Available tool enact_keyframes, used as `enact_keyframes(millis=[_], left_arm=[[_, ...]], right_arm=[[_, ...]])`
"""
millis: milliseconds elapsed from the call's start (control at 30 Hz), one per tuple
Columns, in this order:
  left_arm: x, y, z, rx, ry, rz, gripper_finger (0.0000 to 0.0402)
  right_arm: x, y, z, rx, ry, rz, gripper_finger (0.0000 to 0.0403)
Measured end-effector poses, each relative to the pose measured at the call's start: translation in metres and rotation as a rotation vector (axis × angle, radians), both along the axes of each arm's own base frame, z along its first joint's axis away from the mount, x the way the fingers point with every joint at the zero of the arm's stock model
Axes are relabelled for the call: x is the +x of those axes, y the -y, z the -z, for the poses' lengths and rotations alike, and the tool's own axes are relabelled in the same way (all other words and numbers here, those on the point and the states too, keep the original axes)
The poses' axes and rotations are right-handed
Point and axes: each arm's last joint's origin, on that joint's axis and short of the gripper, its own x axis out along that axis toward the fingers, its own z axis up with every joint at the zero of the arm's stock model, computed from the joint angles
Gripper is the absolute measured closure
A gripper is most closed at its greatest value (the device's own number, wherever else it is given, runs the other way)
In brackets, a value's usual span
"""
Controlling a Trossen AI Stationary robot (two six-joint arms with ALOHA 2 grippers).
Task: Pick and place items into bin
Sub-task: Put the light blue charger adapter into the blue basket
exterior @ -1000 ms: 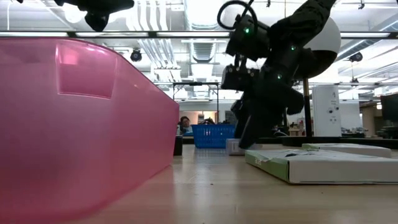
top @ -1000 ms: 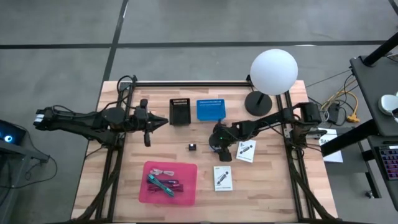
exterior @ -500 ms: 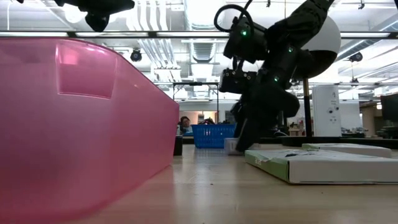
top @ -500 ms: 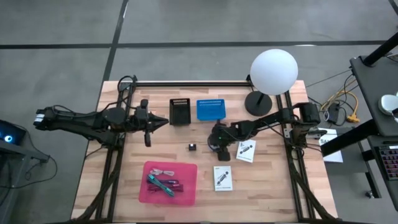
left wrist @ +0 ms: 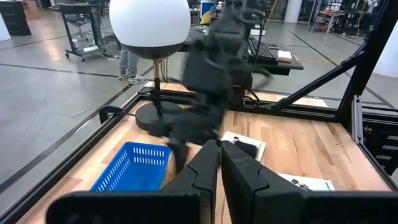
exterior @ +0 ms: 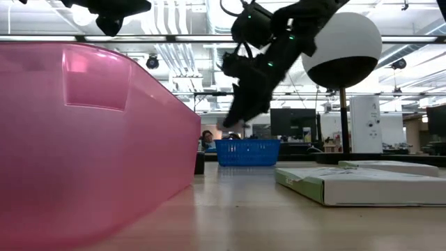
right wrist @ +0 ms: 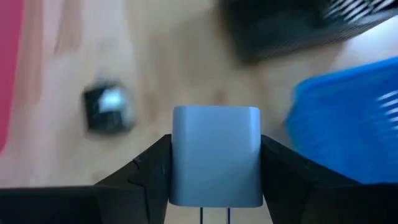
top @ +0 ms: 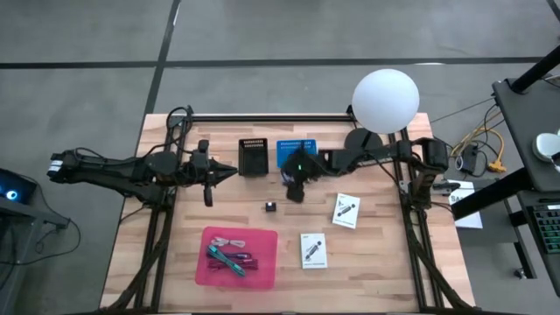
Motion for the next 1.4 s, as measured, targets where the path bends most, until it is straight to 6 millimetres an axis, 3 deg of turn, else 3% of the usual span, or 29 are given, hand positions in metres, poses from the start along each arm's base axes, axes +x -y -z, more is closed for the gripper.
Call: enact_keyframes(millis=[300,500,600,733,1067,1400], left_arm=[[0.0,0.0,0.0,-0.001,0.002,0.0,0.0396],[0.0,0.0,0.0,-0.001,0.002,0.0,0.0396],[0.0,0.0,0.0,0.0,0.002,0.0,0.0396],[0.0,0.0,0.0,0.0,0.001,0.0,0.0396],[0.0,0.0,0.0,0.001,0.001,0.0,0.0396],[0.0,0.0,0.0,0.001,-0.002,0.001,0.0396]], right_arm=[[0.0,0.074,-0.032,0.08,0.13,0.306,0.0221],[-0.01,0.102,-0.033,0.22,0.157,0.545,0.0221],[-0.018,0.106,-0.027,0.318,0.106,0.684,0.0221],[-0.02,0.106,-0.017,0.354,0.048,0.741,0.0221],[-0.025,0.105,-0.005,0.205,-0.049,0.843,0.0221],[-0.027,0.105,-0.004,0.18,-0.075,0.854,0.0206]])
